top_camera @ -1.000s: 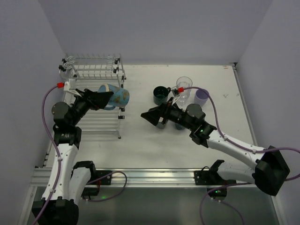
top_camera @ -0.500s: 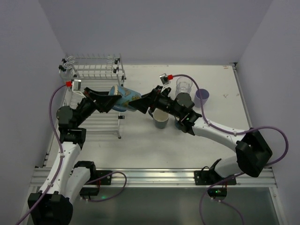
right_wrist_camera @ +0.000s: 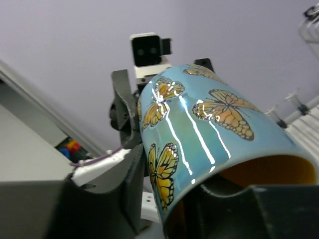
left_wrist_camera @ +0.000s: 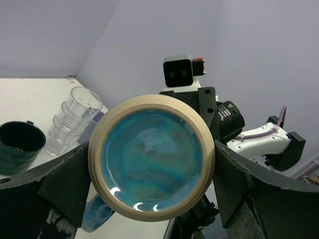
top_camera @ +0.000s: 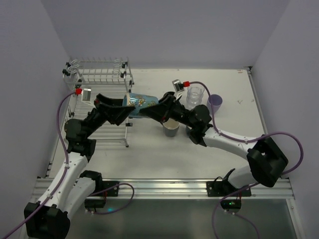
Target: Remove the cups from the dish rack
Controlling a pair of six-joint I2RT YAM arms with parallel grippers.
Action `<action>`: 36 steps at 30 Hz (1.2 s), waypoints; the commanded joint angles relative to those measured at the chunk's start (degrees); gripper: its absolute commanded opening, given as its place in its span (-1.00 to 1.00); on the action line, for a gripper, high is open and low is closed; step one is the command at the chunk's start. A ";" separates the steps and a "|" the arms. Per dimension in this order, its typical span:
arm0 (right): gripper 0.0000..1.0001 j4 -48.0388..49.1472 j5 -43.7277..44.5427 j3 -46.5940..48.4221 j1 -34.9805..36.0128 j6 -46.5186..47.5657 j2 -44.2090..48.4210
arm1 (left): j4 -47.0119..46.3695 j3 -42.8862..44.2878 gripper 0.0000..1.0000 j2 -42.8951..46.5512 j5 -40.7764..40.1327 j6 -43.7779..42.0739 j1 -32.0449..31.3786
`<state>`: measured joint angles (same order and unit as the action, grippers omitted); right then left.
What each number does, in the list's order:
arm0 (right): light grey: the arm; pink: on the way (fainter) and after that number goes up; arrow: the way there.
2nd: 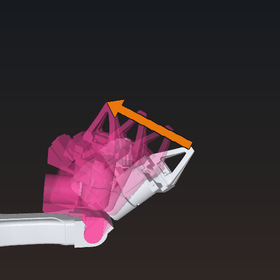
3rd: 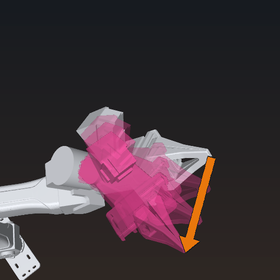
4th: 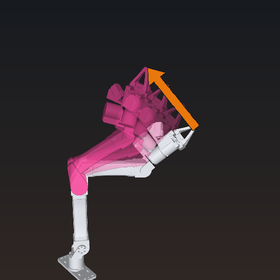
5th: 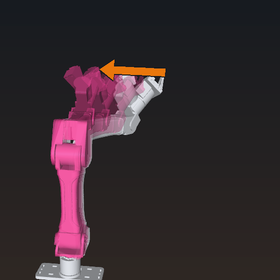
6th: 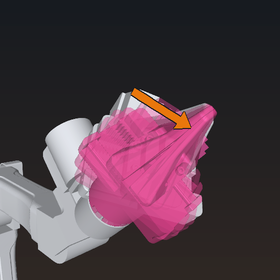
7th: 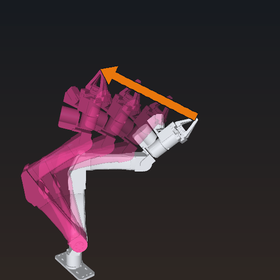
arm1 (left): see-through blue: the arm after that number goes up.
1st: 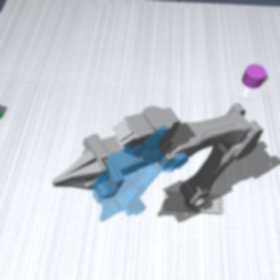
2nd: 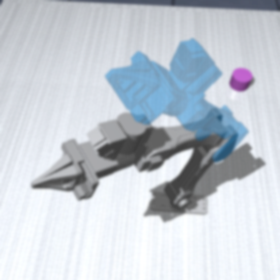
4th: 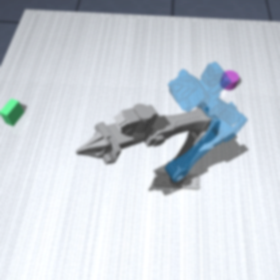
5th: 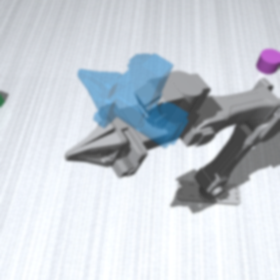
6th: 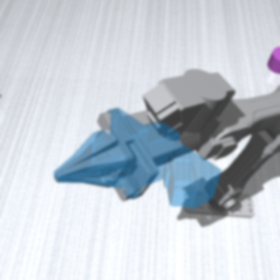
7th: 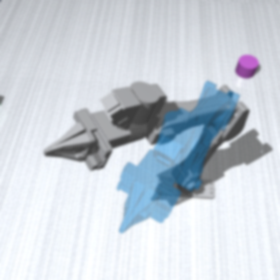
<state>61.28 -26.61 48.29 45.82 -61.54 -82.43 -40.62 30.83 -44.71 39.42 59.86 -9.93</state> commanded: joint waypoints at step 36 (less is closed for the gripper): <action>-1.00 -82.96 33.76 6.72 -25.43 34.54 37.35 | 45.52 8.90 1.00 13.77 -5.40 -37.60 -6.32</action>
<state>-5.87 -9.45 49.10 22.61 -38.83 -45.95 -2.83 40.42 -32.29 34.83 27.81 -15.29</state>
